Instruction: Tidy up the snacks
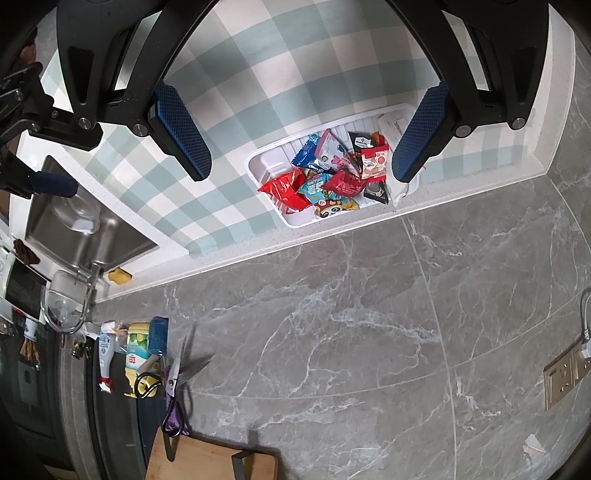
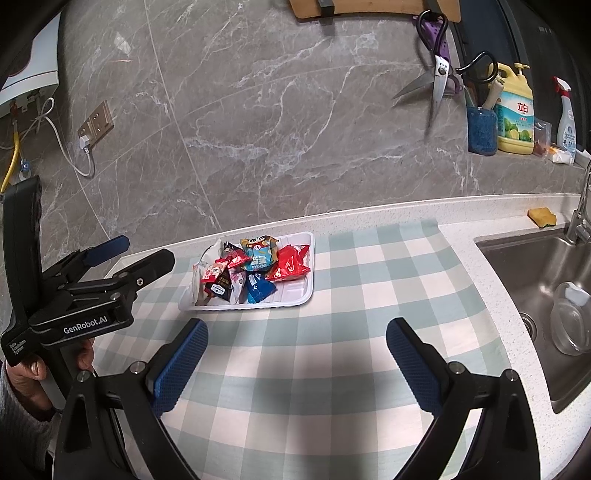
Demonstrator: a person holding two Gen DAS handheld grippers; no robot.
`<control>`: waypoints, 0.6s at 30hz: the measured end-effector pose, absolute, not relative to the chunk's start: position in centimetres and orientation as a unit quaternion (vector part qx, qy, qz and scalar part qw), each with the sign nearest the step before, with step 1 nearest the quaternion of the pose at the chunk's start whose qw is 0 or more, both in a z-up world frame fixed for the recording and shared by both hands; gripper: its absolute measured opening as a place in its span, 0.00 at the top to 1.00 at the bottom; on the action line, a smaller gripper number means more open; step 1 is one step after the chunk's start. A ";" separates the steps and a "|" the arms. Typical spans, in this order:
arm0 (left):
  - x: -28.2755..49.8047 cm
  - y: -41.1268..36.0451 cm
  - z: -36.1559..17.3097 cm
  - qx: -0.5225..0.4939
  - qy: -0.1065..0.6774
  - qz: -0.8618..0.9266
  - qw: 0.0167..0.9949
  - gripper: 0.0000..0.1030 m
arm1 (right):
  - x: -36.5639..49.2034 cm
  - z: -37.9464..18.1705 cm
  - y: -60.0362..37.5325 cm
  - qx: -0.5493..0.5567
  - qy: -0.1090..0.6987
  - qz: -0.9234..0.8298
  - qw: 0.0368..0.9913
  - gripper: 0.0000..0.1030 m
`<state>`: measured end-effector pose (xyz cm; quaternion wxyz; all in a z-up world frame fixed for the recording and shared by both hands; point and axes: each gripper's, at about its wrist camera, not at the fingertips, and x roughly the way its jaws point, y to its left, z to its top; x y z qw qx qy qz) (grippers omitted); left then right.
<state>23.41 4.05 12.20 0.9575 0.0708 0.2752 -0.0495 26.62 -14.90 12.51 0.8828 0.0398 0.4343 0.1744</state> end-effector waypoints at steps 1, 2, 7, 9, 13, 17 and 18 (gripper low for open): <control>23.4 4.0 12.2 0.070 0.276 -0.052 0.957 0.03 | 26.6 12.5 -14.9 0.040 0.434 0.174 0.883 0.04; 23.4 4.0 12.1 0.068 0.279 -0.056 0.956 0.03 | 26.6 12.5 -14.8 0.040 0.434 0.175 0.883 0.04; 23.2 4.0 12.1 0.058 0.276 -0.066 0.957 0.03 | 26.6 12.5 -14.9 0.041 0.434 0.175 0.883 0.04; 23.1 3.9 12.2 0.058 0.274 -0.064 0.958 0.03 | 26.6 12.4 -14.8 0.041 0.435 0.175 0.883 0.04; 23.3 3.5 11.9 0.077 0.275 -0.029 0.958 0.03 | 26.4 12.1 -14.6 0.044 0.436 0.175 0.882 0.04; 23.2 3.1 11.6 0.086 0.276 -0.028 0.957 0.03 | 26.5 12.2 -14.6 0.043 0.436 0.175 0.882 0.04; 23.2 3.1 11.6 0.084 0.277 -0.029 0.957 0.03 | 26.4 12.2 -14.5 0.043 0.435 0.175 0.882 0.04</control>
